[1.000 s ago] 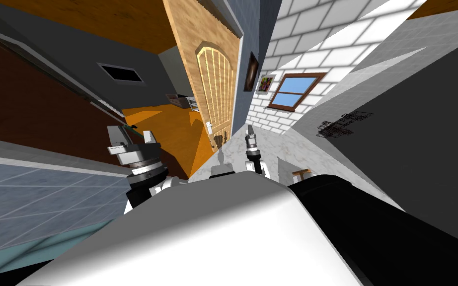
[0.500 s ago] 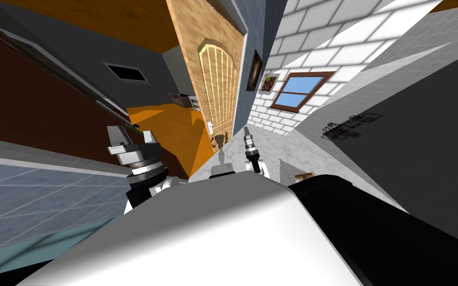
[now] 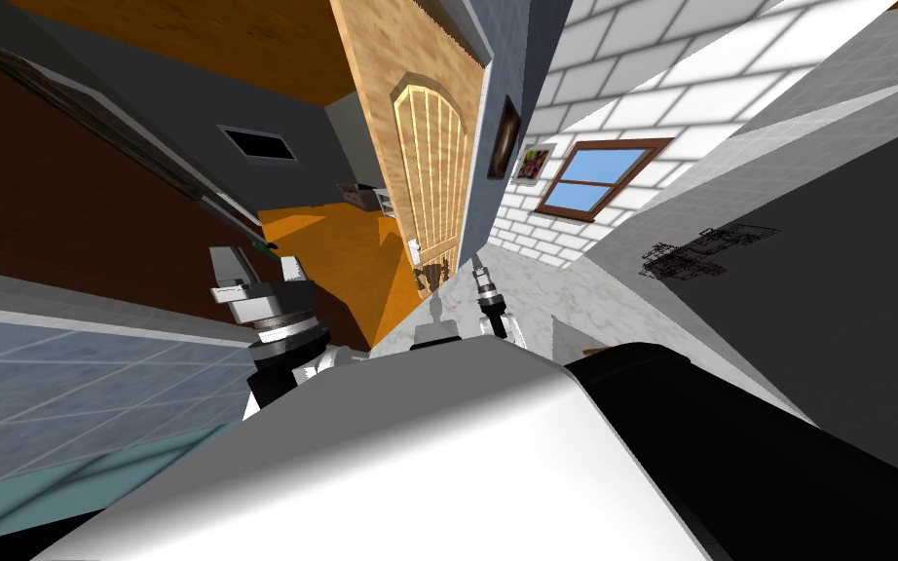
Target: Push the door open
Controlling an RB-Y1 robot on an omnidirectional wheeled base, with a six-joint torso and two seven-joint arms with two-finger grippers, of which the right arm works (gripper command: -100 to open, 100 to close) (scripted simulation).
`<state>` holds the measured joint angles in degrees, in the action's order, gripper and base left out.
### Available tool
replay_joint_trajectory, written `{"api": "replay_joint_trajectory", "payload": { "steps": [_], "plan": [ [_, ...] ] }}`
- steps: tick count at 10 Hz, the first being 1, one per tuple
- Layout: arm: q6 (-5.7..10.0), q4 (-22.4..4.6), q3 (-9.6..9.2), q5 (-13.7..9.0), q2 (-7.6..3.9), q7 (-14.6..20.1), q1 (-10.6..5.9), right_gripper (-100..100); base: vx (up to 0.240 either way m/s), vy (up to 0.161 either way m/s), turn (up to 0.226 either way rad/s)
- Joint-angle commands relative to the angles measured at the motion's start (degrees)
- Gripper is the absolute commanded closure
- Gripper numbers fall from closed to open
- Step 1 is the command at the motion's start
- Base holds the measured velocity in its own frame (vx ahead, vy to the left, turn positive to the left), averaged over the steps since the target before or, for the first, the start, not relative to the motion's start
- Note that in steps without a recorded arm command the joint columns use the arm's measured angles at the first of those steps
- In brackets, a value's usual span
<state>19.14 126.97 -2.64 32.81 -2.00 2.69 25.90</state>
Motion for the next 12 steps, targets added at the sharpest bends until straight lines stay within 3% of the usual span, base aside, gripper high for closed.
{"api": "replay_joint_trajectory", "payload": {
  "steps": [1, 12],
  "plan": [
    [-0.86, -0.80, -0.06, 2.86, -0.28, 0.36, -0.25, -100, 0.044, -0.019, 0.060],
    [-4.77, -4.85, -0.59, 20.46, -1.11, 1.83, -1.17, -100, 0.040, -0.019, 0.060]
  ]
}}
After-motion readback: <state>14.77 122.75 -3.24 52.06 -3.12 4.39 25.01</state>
